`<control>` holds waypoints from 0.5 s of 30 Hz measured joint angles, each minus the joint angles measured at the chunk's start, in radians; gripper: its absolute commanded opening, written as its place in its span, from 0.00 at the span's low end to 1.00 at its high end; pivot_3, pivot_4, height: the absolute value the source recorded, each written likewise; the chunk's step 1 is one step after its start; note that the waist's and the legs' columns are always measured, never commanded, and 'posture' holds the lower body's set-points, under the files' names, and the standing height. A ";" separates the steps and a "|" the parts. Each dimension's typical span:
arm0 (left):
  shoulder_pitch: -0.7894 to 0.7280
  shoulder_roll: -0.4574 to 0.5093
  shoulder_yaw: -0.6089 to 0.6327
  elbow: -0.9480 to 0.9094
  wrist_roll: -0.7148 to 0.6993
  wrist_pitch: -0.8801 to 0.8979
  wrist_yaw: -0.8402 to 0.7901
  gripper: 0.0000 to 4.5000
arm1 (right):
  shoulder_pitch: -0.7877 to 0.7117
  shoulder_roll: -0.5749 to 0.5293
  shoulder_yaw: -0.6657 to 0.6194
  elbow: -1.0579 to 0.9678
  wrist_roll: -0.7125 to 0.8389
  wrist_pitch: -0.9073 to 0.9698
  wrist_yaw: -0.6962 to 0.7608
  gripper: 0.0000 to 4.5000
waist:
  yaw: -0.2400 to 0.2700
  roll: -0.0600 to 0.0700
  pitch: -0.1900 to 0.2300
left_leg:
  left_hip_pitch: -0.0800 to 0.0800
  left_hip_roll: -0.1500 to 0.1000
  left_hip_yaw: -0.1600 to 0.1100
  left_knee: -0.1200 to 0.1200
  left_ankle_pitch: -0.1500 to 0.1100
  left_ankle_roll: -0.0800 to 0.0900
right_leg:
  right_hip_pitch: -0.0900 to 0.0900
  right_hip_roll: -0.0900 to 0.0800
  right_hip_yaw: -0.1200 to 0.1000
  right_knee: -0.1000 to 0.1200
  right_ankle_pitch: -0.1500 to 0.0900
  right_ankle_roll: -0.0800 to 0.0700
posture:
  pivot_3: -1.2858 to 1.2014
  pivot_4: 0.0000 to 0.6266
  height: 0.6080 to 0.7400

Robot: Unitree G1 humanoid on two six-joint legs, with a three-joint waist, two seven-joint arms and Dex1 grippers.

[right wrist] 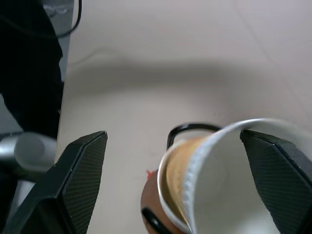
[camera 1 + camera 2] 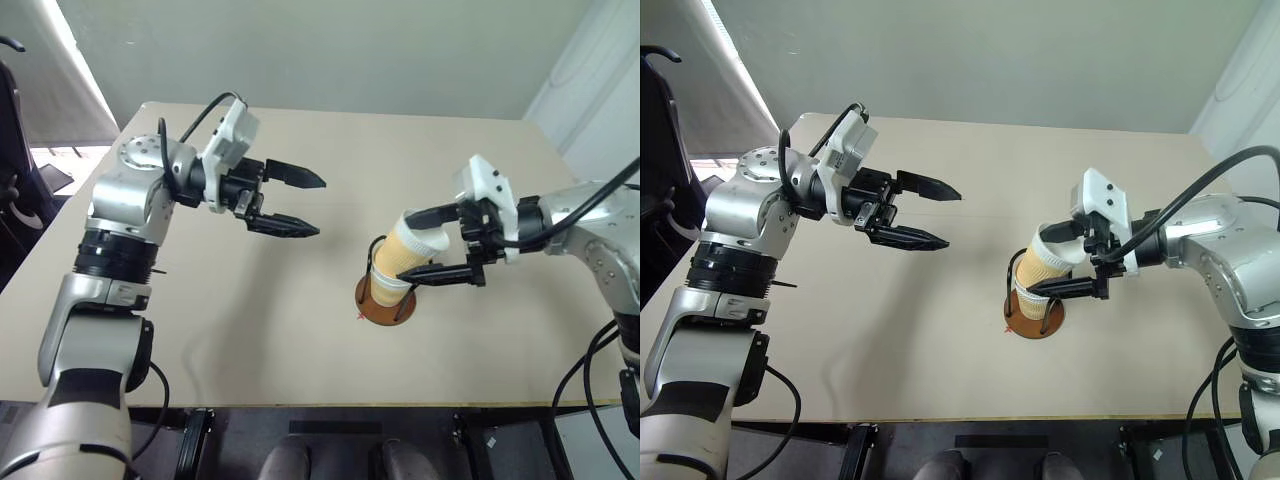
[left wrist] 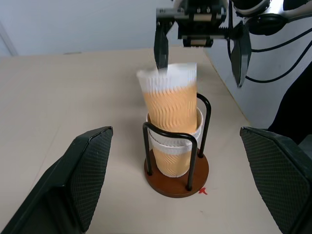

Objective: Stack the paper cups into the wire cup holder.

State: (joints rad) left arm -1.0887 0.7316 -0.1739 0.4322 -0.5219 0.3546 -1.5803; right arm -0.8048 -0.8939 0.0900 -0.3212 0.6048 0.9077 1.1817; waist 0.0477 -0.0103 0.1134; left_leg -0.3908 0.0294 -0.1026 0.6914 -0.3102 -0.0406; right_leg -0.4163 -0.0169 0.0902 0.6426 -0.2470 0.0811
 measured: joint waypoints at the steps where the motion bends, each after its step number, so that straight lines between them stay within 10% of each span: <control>1: 0.000 0.000 0.001 0.000 0.001 0.000 0.000 1.00 | -0.004 0.001 -0.007 0.000 0.021 0.019 -0.003 0.99 | 0.000 0.000 0.000 | 0.000 0.000 0.000 0.000 0.000 0.000 | 0.000 0.000 0.000 0.000 0.000 0.000 | 0.52 0.24 1.00; 15: 0.000 -0.004 0.017 0.003 0.010 0.003 0.000 1.00 | -0.032 0.008 -0.034 0.021 0.103 0.074 -0.036 0.99 | -0.001 0.000 0.000 | 0.000 0.000 0.000 -0.002 0.000 0.000 | -0.001 0.000 0.000 0.000 0.000 -0.001 | 0.52 0.24 1.00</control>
State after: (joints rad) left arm -1.0888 0.7273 -0.1571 0.4357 -0.5121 0.3578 -1.5803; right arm -0.8366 -0.8858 0.0557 -0.2997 0.7078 0.9817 1.1459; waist 0.0470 -0.0103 0.1134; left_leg -0.3908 0.0295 -0.1025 0.6896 -0.3099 -0.0410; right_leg -0.4175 -0.0171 0.0903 0.6427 -0.2474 0.0804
